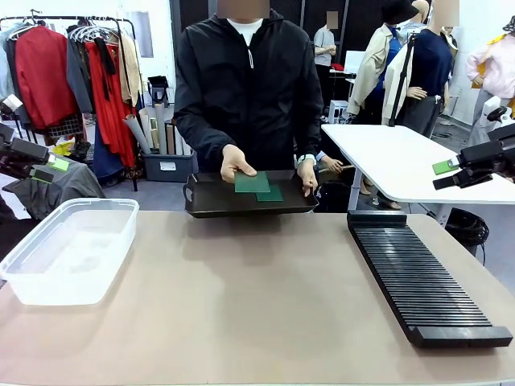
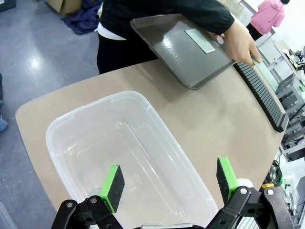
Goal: Sort PCBs into racks and boxes based on the side picked up.
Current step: Pick up the Blank PCB handed by the Human.
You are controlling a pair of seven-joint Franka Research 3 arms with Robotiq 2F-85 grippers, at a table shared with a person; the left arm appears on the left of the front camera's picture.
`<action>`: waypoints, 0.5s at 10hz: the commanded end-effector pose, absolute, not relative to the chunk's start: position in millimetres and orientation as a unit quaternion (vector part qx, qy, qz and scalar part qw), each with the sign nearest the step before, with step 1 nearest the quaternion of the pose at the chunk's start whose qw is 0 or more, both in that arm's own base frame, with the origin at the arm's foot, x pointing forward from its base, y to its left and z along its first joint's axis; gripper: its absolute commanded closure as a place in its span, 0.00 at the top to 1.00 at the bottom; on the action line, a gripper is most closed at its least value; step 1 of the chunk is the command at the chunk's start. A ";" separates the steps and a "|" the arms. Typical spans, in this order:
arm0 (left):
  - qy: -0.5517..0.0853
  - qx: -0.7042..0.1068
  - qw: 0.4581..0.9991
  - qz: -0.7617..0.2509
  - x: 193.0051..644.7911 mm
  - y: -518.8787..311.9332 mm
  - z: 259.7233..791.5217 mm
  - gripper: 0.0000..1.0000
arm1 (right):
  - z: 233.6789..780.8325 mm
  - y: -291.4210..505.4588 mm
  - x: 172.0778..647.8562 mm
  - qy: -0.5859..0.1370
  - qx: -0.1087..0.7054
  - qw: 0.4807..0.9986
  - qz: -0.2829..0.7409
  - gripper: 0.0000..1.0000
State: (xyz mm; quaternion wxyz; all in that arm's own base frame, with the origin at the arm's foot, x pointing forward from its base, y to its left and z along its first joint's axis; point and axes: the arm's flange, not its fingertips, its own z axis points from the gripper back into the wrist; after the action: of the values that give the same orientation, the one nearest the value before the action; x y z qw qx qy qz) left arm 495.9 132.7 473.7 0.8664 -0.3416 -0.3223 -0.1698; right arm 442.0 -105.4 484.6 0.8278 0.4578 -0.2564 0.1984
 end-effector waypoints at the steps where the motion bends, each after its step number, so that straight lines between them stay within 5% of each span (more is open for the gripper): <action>1: -0.322 -0.341 0.867 -0.167 494.9 133.1 475.4 1.00 | 485.6 -104.0 442.1 -0.257 0.457 0.828 0.200 1.00; 5: -0.322 -0.352 0.865 -0.158 496.9 127.1 473.9 1.00 | 485.6 -104.0 442.1 -0.257 0.457 0.828 0.200 1.00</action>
State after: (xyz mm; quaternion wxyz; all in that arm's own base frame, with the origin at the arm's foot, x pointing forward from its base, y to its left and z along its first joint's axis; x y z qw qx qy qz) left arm 496.4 131.3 473.4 0.8666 -0.3430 -0.3208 -0.1685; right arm 442.0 -105.4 484.6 0.8278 0.4578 -0.2564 0.1984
